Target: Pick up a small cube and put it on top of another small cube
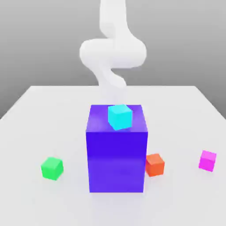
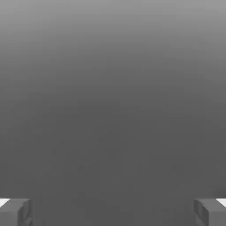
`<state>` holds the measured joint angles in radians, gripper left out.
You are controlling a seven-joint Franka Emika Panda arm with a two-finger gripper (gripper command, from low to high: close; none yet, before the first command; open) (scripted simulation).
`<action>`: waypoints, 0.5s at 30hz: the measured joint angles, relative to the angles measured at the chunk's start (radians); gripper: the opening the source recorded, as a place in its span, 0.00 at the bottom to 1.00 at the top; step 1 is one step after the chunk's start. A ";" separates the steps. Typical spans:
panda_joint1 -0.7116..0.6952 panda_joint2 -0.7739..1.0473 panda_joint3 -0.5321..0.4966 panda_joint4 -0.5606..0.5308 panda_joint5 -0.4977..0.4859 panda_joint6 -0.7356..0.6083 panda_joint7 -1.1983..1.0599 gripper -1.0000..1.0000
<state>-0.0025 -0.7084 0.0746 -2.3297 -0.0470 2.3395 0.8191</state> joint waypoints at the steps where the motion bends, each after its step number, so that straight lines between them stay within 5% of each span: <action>1: 0.000 0.040 0.031 -0.013 -0.021 0.017 0.009 0.50; 15: 0.063 0.558 0.365 -0.177 -0.293 0.233 0.122 0.50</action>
<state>0.0603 -0.1505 0.4400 -2.5070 -0.3398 2.5723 0.9412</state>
